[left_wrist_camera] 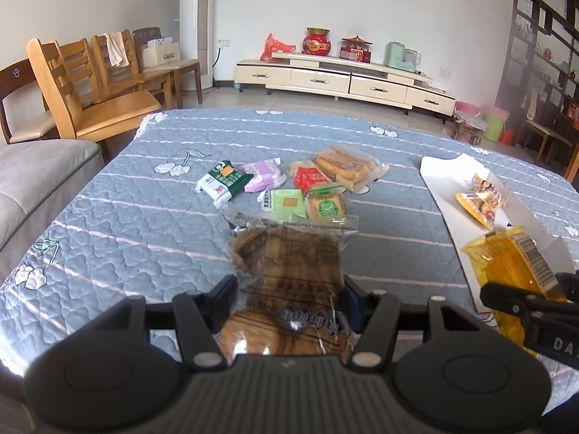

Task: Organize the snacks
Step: 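Carry the yellow bag and clear cookie bag over the white tray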

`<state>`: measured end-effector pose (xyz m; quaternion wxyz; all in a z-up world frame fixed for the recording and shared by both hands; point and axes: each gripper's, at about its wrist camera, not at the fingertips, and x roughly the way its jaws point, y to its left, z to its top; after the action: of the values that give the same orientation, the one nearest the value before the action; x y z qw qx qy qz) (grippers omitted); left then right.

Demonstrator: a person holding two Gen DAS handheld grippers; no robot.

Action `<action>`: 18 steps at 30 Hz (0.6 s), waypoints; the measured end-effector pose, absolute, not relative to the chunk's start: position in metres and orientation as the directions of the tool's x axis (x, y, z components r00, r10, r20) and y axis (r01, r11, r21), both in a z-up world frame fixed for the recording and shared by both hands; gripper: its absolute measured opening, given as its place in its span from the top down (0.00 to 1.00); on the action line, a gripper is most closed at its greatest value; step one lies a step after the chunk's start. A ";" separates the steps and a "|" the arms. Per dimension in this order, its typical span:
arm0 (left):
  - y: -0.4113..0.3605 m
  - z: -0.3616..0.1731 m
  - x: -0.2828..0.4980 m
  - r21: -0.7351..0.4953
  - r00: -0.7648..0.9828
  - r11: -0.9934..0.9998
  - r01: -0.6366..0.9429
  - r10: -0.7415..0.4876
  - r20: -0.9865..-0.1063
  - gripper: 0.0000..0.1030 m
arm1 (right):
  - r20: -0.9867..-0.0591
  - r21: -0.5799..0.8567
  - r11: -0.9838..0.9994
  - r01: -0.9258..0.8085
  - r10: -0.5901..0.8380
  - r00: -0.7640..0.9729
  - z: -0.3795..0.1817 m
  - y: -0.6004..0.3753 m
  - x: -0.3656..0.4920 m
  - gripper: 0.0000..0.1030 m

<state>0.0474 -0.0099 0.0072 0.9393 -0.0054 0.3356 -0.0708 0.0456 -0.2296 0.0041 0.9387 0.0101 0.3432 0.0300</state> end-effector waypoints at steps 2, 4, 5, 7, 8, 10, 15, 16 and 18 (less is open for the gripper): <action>-0.011 0.010 0.044 -0.055 0.768 0.990 0.131 -0.136 -0.625 0.42 | -0.636 0.040 0.998 -0.048 0.062 0.769 0.008 -0.232 0.039 0.54; -0.012 0.012 0.040 -0.056 0.771 0.990 0.132 -0.139 -0.622 0.42 | -0.629 0.040 0.998 -0.049 0.063 0.775 0.010 -0.233 0.033 0.54; -0.013 0.012 0.039 -0.056 0.771 0.989 0.133 -0.139 -0.621 0.42 | -0.626 0.042 0.998 -0.048 0.064 0.777 0.011 -0.234 0.031 0.54; -0.015 0.013 0.035 -0.059 0.772 0.989 0.136 -0.143 -0.619 0.42 | -0.621 0.040 0.998 -0.046 0.061 0.782 0.013 -0.237 0.024 0.54; -0.016 0.013 0.034 -0.056 0.773 0.989 0.138 -0.143 -0.618 0.42 | -0.618 0.039 0.998 -0.044 0.059 0.784 0.013 -0.238 0.022 0.54; -0.018 0.014 0.031 -0.052 0.774 0.988 0.142 -0.144 -0.617 0.42 | -0.615 0.039 0.998 -0.041 0.056 0.787 0.014 -0.241 0.018 0.54; -0.022 0.014 0.025 -0.054 0.771 0.987 0.151 -0.152 -0.619 0.42 | -0.610 0.038 0.999 -0.031 0.048 0.791 0.015 -0.245 0.011 0.54; -0.023 0.014 0.024 -0.056 0.770 0.987 0.152 -0.154 -0.619 0.42 | -0.609 0.040 0.999 -0.030 0.048 0.791 0.015 -0.246 0.010 0.54; -0.025 0.014 0.022 -0.054 0.770 0.986 0.155 -0.155 -0.619 0.42 | -0.607 0.044 0.999 -0.026 0.048 0.793 0.016 -0.248 0.008 0.54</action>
<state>0.0219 -0.0246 0.0142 0.9408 0.0001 0.3288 -0.0822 0.0075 -0.2482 0.0162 0.9467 0.0165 0.3210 0.0195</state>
